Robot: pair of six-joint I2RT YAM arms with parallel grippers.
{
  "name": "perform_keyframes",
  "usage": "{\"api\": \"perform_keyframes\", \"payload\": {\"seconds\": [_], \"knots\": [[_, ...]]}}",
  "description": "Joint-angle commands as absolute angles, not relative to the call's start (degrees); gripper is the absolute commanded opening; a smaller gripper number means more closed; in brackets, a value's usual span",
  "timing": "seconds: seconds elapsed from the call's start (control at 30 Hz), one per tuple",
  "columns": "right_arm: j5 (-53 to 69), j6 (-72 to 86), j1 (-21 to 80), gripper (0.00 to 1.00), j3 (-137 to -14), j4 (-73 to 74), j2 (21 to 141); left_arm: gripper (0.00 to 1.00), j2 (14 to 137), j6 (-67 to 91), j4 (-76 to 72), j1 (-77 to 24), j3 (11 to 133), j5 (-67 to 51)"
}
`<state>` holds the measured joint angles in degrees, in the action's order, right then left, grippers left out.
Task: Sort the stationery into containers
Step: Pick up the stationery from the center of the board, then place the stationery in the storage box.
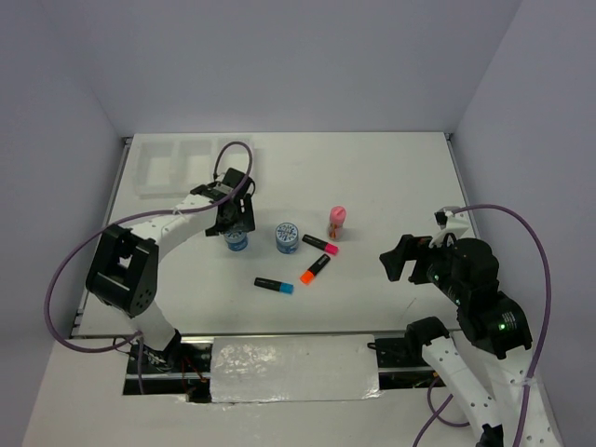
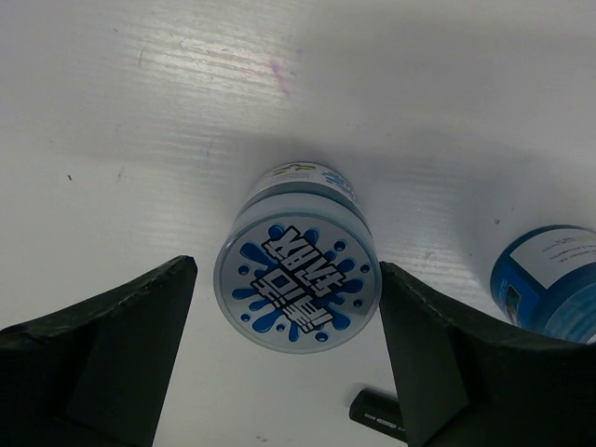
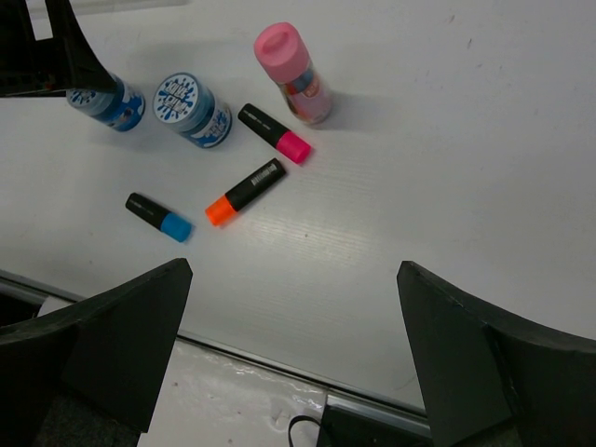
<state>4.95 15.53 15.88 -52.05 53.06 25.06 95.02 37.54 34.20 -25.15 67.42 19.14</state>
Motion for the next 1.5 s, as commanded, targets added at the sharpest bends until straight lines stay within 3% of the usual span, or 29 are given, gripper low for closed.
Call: {"api": "perform_keyframes", "payload": {"seconds": [0.0, 0.03, 0.1, 0.13, 0.2, 0.23, 0.27, 0.57, 0.83, 1.03, 1.2, 1.47], "knots": [[5.27, 14.77, 16.43, 1.0, -51.68, 49.66, 25.75, 0.9, 96.42, 36.74, 32.08, -24.78, 66.18, 17.58], [5.27, 14.77, 16.35, 1.0, -51.68, 49.57, 25.84, 0.86, 96.5, 36.74, 31.82, -24.79, 66.09, 17.32], [5.19, 14.77, 16.44, 1.0, -51.68, 49.48, 25.84, 0.68, 96.42, 36.48, 31.03, -24.79, 65.66, 16.88], [5.1, 14.68, 16.44, 1.0, -51.59, 49.4, 25.84, 0.46, 96.15, 36.56, 30.85, -24.79, 65.74, 16.7], [5.01, 14.85, 16.52, 1.0, -51.42, 49.31, 25.75, 0.24, 95.98, 36.83, 31.46, -24.7, 66.27, 16.7], [4.92, 14.85, 16.52, 1.0, -51.33, 49.22, 25.75, 0.06, 95.63, 36.83, 31.9, -24.78, 66.62, 16.96], [4.92, 14.77, 16.44, 1.0, -51.33, 49.22, 25.75, 0.0, 95.45, 36.91, 33.04, -24.79, 67.58, 17.14], [5.01, 14.94, 16.52, 1.0, -51.06, 49.04, 25.66, 0.0, 90.53, 38.05, 40.95, -22.77, 76.7, 23.81], [5.36, 15.03, 16.7, 1.0, -50.36, 48.6, 24.7, 0.0, 94.21, 38.76, 47.63, -7.05, 95.15, 25.05], [5.89, 15.12, 17.31, 1.0, -49.92, 48.34, 24.52, 0.0, 108.17, 39.81, 48.42, 4.38, 113.33, 24.7], [5.71, 15.29, 18.28, 1.0, -49.66, 48.51, 24.17, 0.0, 121.1, 37.45, 43.61, 10.19, 126.37, 17.94], [5.98, 15.21, 19.6, 1.0, -49.22, 47.99, 24.78, 0.05, 124.97, 33.4, 30.77, 11.34, 120.85, 17.05]]}}
